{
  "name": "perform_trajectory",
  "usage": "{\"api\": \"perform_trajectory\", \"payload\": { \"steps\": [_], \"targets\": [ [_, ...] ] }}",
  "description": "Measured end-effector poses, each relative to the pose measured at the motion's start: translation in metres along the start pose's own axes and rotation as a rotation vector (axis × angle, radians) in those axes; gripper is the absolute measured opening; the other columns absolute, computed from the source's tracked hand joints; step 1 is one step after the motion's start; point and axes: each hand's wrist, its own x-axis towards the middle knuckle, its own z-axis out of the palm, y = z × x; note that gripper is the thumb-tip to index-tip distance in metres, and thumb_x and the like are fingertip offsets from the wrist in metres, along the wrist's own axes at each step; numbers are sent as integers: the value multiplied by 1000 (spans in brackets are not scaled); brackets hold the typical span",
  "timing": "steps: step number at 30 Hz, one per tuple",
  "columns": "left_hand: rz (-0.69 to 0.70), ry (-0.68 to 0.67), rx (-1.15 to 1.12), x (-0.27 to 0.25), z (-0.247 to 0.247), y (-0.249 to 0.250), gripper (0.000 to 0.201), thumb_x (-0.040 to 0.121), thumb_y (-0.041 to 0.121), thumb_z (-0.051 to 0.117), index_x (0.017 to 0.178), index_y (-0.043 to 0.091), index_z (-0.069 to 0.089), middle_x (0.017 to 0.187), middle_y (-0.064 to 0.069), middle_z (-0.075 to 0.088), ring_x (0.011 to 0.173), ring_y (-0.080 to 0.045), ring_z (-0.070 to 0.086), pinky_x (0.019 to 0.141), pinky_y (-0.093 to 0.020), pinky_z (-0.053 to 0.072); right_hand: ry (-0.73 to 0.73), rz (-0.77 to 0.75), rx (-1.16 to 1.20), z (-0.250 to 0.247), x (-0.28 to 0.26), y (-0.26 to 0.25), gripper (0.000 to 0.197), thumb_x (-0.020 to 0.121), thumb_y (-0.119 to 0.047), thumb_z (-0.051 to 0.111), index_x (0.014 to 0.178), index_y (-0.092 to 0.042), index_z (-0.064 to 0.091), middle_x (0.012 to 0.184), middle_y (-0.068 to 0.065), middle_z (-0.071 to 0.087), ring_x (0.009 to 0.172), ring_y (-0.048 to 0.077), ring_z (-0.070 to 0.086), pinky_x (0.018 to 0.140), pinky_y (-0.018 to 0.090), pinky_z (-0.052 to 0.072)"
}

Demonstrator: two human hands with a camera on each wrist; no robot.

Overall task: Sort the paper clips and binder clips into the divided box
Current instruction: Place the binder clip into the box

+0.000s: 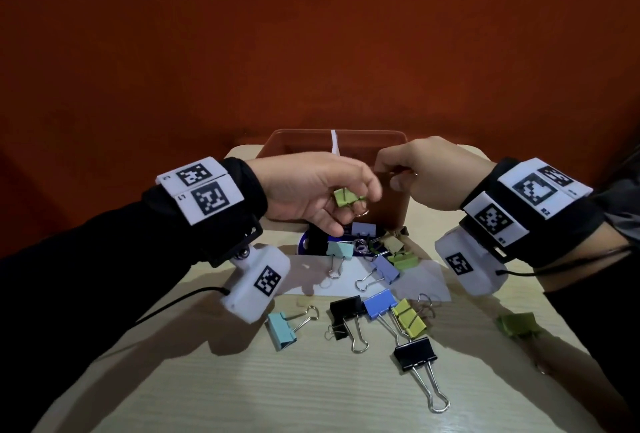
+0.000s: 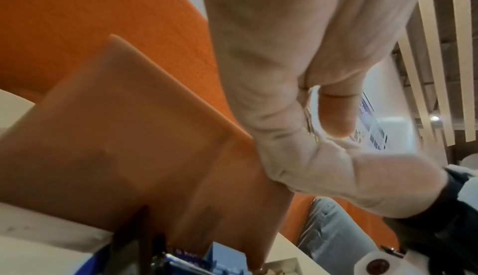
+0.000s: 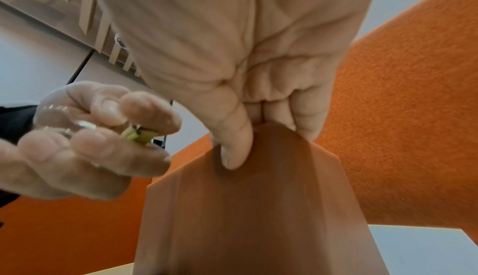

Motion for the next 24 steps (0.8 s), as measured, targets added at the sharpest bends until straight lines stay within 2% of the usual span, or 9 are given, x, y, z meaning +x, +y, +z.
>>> {"api": "perform_trajectory", "payload": {
  "steps": [3, 5, 7, 9, 11, 13, 15, 19, 24],
  "targets": [
    [-45, 150, 388, 5, 6, -8, 32, 88, 26, 67, 61, 17, 52, 58, 5, 51, 53, -10, 46, 52, -22, 47, -4, 4, 12, 0, 1, 1, 23, 94, -14, 51, 112, -27, 58, 96, -3, 54, 85, 15, 45, 52, 12, 24],
    [-41, 211, 711, 10, 9, -16, 40, 85, 39, 70, 56, 17, 52, 52, 6, 48, 49, -9, 44, 51, -19, 41, -8, 6, 16, 1, 2, 2, 23, 94, -13, 51, 111, -27, 58, 95, -3, 54, 85, 16, 45, 52, 13, 25],
    [-6, 241, 907, 14, 9, -22, 28, 83, 37, 72, 67, 17, 61, 52, 10, 51, 43, -2, 44, 45, -13, 36, -11, 6, 17, 1, 2, 2, 23, 94, -13, 51, 111, -26, 58, 95, -2, 55, 86, 16, 45, 53, 13, 25],
    [-4, 207, 1043, 12, 9, -23, 10, 82, 26, 74, 89, 22, 68, 55, 12, 55, 46, 2, 49, 43, -10, 36, -11, 6, 20, 1, 2, 2, 23, 94, -12, 51, 110, -26, 58, 97, -2, 56, 86, 16, 46, 53, 13, 26],
    [-19, 134, 1168, 11, 7, -27, 31, 80, 16, 70, 107, 31, 66, 65, 10, 59, 57, 0, 55, 52, -18, 45, -16, 8, 22, 1, 2, 2, 23, 94, -13, 51, 110, -26, 59, 99, 0, 57, 87, 17, 46, 53, 13, 26],
    [-33, 93, 1246, 9, 6, -28, 44, 79, 12, 68, 114, 37, 62, 74, 11, 59, 67, -4, 56, 60, -27, 49, -17, 8, 21, 1, 2, 2, 23, 94, -13, 51, 111, -26, 59, 101, 0, 58, 86, 17, 46, 53, 16, 27],
    [-22, 77, 1293, 9, 6, -27, 42, 80, 12, 69, 114, 36, 62, 75, 15, 53, 69, -4, 53, 60, -25, 47, -21, 9, 15, 1, 2, 2, 23, 94, -13, 51, 112, -26, 58, 100, 0, 57, 86, 17, 46, 54, 20, 28],
    [-3, 76, 1327, 9, 8, -25, 23, 79, 23, 70, 101, 29, 66, 71, 14, 53, 65, -3, 50, 55, -20, 41, -17, 11, 15, 1, 2, 1, 24, 94, -13, 51, 113, -26, 58, 97, -2, 54, 85, 16, 45, 53, 14, 26],
    [-29, 97, 1252, 7, 14, -28, 29, 74, 39, 71, 99, 27, 63, 72, 10, 55, 64, -6, 52, 52, -23, 39, -8, 15, 15, 1, 1, 1, 24, 95, -14, 50, 113, -27, 58, 99, -2, 55, 86, 16, 45, 52, 12, 25]
  ]
}}
